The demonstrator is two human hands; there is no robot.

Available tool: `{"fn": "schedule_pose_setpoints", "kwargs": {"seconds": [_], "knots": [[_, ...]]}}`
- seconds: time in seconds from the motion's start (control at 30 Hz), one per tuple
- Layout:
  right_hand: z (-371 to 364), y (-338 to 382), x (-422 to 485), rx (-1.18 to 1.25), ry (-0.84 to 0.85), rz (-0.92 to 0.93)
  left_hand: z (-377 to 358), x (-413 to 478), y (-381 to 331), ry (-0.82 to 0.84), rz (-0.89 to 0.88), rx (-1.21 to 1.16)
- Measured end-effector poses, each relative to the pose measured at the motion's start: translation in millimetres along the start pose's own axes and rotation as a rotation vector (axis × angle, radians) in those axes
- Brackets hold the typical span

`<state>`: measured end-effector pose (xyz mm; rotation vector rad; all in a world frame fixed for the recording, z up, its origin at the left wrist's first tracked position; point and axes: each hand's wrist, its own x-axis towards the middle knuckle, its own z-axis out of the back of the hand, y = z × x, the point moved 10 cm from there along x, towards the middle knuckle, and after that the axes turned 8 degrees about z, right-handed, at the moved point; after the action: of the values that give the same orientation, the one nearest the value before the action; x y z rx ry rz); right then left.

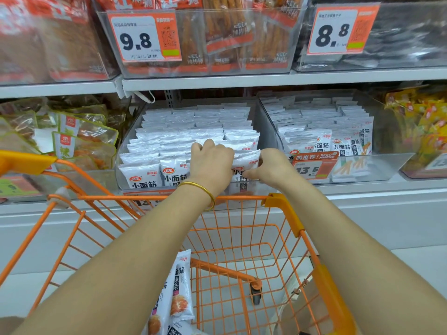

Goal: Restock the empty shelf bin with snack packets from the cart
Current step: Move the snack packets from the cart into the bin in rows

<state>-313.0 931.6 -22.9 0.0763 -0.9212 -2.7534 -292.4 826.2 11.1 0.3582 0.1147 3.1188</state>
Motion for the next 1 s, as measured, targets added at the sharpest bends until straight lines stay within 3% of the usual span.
{"fn": "schedule_pose_setpoints", "kwargs": {"seconds": [0.07,0.2,0.27,0.3,0.37,0.47,0.57,0.67,0.8,0.9,1.0], "knots": [[11.8,4.1,-9.6,-0.007,-0.112,0.025,8.4,-8.4,2.0,-0.075,-0.008,-0.076],[53.5,16.4,-53.7,0.107,-0.485,0.135,43.1,-55.3,17.9,-0.458,-0.054,-0.241],[55.5,28.0,-74.2,0.094,-0.527,0.218,37.3,-79.4,25.8,-0.483,-0.095,-0.263],[46.1,34.2,-78.0,0.071,-0.467,0.251,30.6,-87.6,28.1,-0.445,-0.120,-0.261],[1.9,44.2,-74.7,-0.009,-0.152,0.261,10.9,-97.6,31.1,-0.251,-0.140,-0.261],[-96.1,46.5,-79.8,-0.213,0.494,0.213,-47.3,-107.4,46.3,0.245,-0.069,-0.234],[-172.0,40.8,-99.1,-0.160,0.858,0.133,-103.1,-137.4,56.5,0.676,-0.088,-0.119],[-225.0,27.8,-119.1,-0.214,0.973,0.133,-139.2,-164.2,64.2,0.871,-0.099,-0.044],[-267.9,-0.9,-158.1,-0.310,1.143,0.106,-159.8,-181.6,73.4,0.996,-0.095,0.025],[-278.6,-6.9,-168.5,-0.184,1.169,-0.003,-162.3,-183.6,77.1,1.030,-0.054,0.026],[-288.1,-0.7,-152.0,0.057,1.064,-0.154,-159.2,-179.0,76.3,1.024,-0.030,0.012]]}}
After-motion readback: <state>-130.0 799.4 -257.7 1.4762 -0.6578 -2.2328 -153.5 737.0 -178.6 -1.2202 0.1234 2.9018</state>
